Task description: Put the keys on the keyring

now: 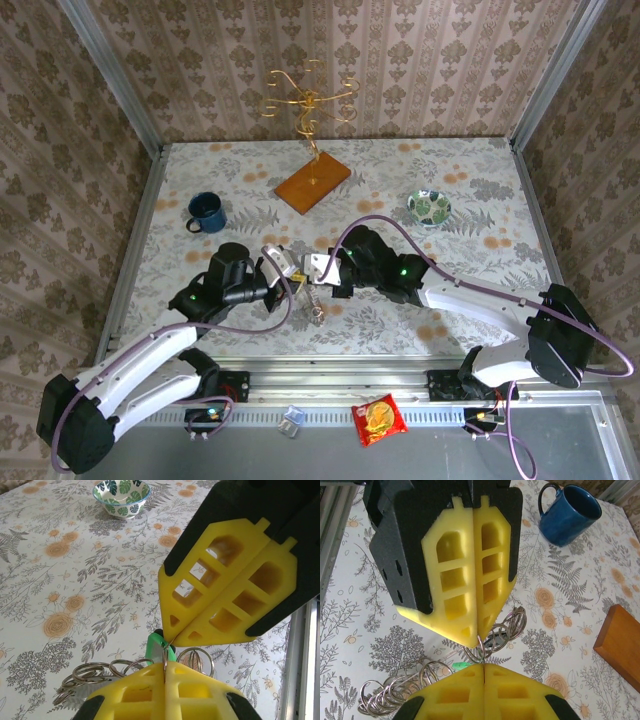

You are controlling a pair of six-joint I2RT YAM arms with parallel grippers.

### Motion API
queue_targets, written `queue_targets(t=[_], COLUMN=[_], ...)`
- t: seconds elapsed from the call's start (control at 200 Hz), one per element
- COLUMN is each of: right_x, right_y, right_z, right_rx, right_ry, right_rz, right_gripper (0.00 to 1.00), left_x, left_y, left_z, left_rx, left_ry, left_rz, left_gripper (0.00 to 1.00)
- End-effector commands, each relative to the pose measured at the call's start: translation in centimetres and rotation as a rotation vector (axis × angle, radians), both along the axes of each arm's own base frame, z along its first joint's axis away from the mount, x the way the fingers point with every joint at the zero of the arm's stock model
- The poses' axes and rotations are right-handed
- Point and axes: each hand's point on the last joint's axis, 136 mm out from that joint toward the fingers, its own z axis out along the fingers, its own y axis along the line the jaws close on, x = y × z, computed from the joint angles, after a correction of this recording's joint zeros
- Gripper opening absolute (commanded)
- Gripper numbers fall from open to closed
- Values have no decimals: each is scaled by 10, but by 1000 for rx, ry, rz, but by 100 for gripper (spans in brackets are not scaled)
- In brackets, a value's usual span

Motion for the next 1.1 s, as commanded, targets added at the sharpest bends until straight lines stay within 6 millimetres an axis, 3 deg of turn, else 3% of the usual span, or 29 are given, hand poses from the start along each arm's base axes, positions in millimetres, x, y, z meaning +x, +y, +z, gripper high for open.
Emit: queue_targets(t=[0.0,0.605,0.81,0.855,0.88,1.09,1.095], right_x=[-16,-15,-17,-19,-19,-22,-23], right_y=[9,18,22,23,25,18,17], right_z=[13,12,13,14,3,-3,3], right_rx=[33,30,50,58,40,52,66], right_ry=[-2,0,9,15,36,97,92], right_rz=[90,85,82,85,86,84,87], right_gripper=[0,0,0,6,8,29,29], left_x=[8,13,19,19,19,14,14], left_y=[-3,-6,-10,-12,-12,-15,-15], left_z=[11,17,27,28,29,28,28], left_rx=[-28,-58,-140,-156,-164,-165,-164], left_ry=[-24,-42,-38,-38,-41,-65,-66], left_rz=[29,56,90,93,92,68,67], left_gripper=[0,0,0,0,0,0,0])
